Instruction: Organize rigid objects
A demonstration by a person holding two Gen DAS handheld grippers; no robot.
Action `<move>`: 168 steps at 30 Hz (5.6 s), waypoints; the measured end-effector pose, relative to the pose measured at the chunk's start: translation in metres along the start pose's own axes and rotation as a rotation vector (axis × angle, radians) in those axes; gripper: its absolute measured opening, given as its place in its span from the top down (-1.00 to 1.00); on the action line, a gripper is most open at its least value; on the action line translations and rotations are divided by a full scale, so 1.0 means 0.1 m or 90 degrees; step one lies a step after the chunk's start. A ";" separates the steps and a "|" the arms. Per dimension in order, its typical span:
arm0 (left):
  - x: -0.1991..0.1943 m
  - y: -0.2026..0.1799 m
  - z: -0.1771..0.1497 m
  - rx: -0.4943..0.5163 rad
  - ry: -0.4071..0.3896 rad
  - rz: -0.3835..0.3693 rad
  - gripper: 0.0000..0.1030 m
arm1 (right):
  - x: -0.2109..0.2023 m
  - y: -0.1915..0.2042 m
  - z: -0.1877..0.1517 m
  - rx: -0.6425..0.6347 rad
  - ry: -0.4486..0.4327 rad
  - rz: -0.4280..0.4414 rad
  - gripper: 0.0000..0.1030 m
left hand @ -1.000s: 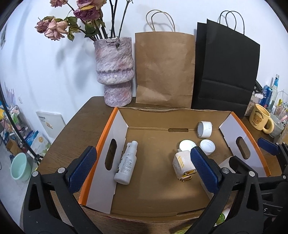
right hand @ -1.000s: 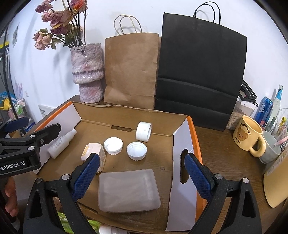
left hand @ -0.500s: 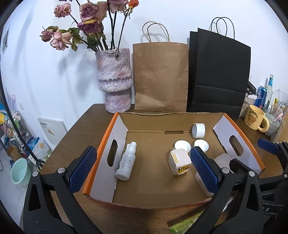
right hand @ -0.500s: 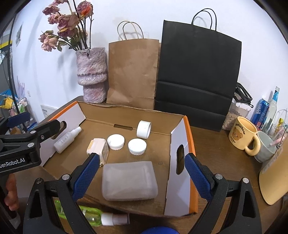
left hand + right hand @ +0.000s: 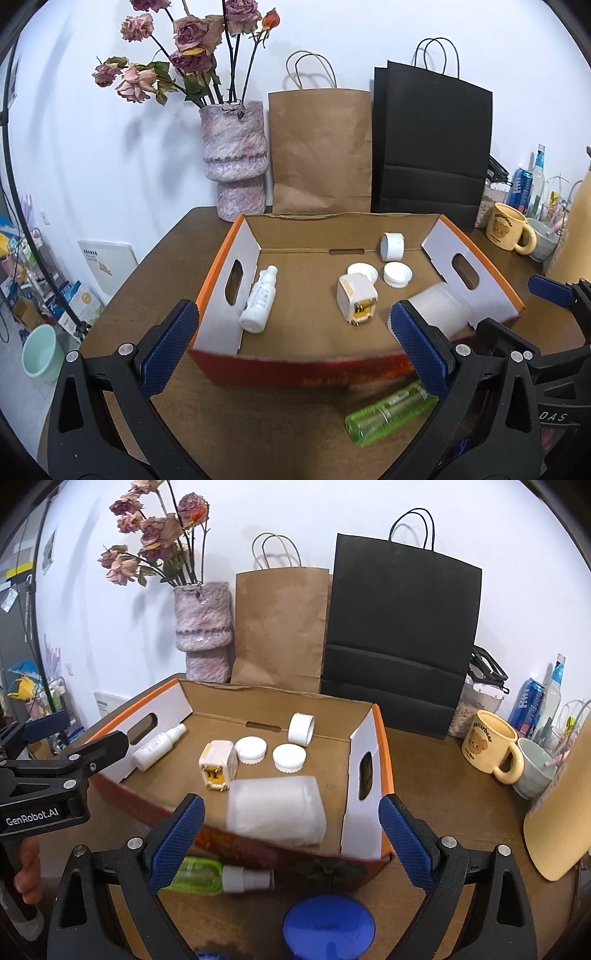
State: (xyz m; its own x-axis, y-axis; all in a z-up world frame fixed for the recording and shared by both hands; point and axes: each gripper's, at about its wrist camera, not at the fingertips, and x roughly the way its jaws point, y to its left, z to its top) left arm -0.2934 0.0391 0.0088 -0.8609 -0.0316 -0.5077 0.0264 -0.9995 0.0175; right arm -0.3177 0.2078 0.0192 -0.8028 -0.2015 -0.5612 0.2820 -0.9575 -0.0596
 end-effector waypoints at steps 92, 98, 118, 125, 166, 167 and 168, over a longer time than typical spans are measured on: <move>0.21 -0.60 -0.64 0.084 0.146 -0.080 -1.00 | -0.46 -0.34 -0.74 0.031 0.025 0.037 0.01; 0.38 -0.69 -0.62 0.097 0.168 -0.107 -1.00 | -0.42 -0.46 -0.73 0.040 0.024 0.036 0.01; 0.43 -0.79 -0.70 0.126 0.213 -0.170 -0.57 | -0.45 -0.37 -0.79 0.022 0.021 0.049 0.01; 0.30 -0.74 -0.78 0.114 0.215 -0.144 -0.18 | -0.47 -0.36 -0.80 0.021 0.020 0.051 0.01; -0.05 -0.73 -0.81 0.071 0.185 -0.182 0.46 | -0.58 -0.22 -0.81 -0.001 0.011 0.056 0.01; -0.07 -0.73 -0.81 0.069 0.182 -0.181 0.46 | -0.59 -0.22 -0.81 -0.001 0.010 0.056 0.01; -0.09 -0.71 -0.80 0.067 0.178 -0.181 0.46 | -0.59 -0.21 -0.81 -0.001 0.008 0.057 0.01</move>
State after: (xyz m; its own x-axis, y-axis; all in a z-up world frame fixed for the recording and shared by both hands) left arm -0.2465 0.1106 -0.0566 -0.6547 0.2323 -0.7193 -0.2572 -0.9633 -0.0771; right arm -0.2334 0.2567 -0.0134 -0.7675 -0.2833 -0.5751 0.3528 -0.9357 -0.0098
